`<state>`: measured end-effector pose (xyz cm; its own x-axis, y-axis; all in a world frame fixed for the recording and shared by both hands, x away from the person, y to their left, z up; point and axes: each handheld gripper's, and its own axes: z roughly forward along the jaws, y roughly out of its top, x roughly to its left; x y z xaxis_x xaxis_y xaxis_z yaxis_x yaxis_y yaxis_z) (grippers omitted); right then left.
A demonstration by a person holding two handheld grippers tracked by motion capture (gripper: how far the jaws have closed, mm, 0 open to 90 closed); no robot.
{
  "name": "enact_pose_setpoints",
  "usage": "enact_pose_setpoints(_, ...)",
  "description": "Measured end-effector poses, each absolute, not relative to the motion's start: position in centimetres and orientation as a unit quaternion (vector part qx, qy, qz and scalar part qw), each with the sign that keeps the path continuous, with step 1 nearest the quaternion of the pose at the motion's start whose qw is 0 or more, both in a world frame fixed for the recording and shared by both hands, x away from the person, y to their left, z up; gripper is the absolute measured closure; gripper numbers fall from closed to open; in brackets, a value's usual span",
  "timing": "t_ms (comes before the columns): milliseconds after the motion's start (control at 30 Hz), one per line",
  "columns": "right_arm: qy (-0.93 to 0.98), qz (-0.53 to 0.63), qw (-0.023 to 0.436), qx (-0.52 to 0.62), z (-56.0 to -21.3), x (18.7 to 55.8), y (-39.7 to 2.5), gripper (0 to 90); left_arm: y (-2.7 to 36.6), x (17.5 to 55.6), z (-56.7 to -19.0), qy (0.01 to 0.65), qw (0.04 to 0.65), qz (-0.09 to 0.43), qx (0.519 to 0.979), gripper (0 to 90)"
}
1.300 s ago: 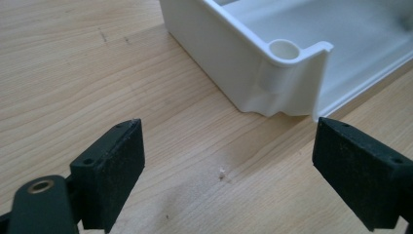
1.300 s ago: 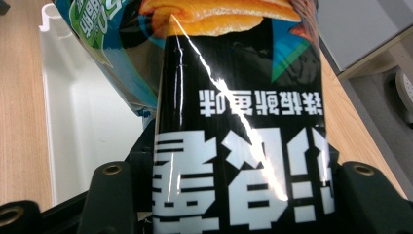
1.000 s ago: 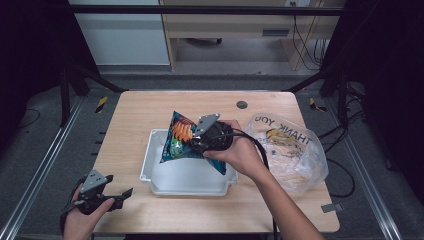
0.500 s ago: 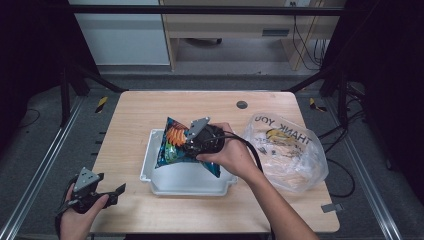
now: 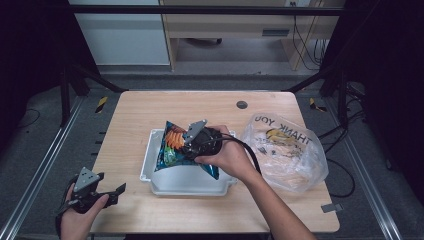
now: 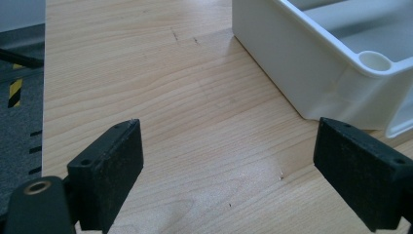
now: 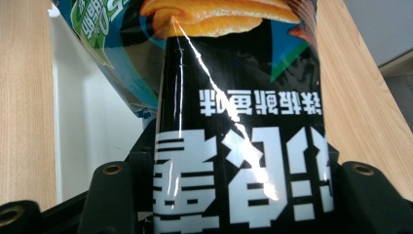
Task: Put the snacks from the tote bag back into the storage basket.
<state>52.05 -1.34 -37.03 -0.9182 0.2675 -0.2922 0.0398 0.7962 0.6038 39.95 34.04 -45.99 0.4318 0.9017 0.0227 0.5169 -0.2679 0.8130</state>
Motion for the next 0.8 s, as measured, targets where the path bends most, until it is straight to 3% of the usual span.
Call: enact_pose_setpoints(800, 0.939, 0.292, 0.164, 0.075, -39.0, 52.2, -0.6, 41.9, 33.8, 39.9, -45.9, 0.466, 0.388, 0.253, 0.754, 10.5)
